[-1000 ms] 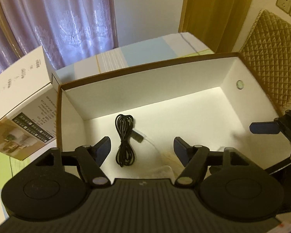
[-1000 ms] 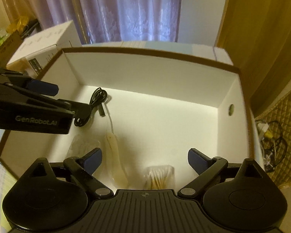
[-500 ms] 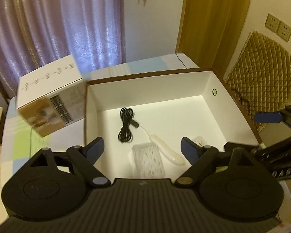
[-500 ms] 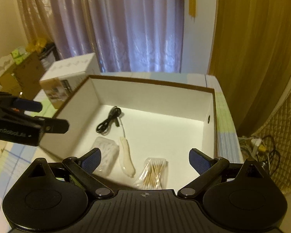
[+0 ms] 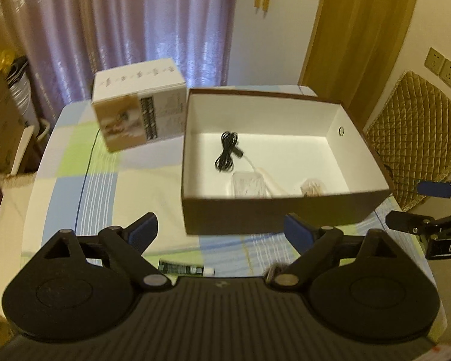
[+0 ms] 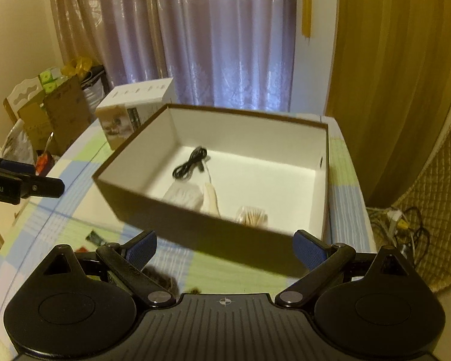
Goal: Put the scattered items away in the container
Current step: 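Withdraw both tools from the box toward the remaining items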
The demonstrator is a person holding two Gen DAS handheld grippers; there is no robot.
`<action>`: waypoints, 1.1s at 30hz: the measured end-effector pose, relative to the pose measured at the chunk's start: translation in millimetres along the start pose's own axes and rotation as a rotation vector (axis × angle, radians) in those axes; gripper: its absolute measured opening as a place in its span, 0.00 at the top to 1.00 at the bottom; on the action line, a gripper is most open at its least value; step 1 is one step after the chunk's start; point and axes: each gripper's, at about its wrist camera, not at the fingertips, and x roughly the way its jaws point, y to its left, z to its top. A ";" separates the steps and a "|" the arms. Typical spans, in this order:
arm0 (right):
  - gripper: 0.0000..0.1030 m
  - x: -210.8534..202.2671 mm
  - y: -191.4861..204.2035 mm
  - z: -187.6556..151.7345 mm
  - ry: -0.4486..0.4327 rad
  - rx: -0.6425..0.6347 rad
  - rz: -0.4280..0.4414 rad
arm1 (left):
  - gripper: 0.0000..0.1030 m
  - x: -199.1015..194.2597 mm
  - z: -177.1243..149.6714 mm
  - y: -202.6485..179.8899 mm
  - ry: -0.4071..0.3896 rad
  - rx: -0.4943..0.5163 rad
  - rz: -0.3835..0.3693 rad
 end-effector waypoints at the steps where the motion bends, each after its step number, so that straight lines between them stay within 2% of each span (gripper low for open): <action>1: 0.08 -0.4 1.0 -6.3 0.013 0.003 0.000 | 0.14 -2.5 -7.5 -0.1 0.006 -0.008 0.002; 7: 0.08 -0.4 0.7 -35.8 0.085 0.014 0.002 | 0.14 -8.3 -43.2 -8.9 0.051 -0.001 0.020; 16: 0.08 -2.0 -5.0 -66.9 0.133 0.054 0.013 | 0.14 -3.9 -73.0 -15.2 0.114 -0.007 0.023; 22: 0.08 0.3 -11.6 -77.2 0.148 0.090 0.015 | 0.14 1.4 -85.9 -12.3 0.143 -0.015 0.035; 33: 0.08 12.5 -21.8 -94.3 0.157 0.129 -0.004 | 0.14 8.8 -96.2 -8.8 0.149 0.022 0.092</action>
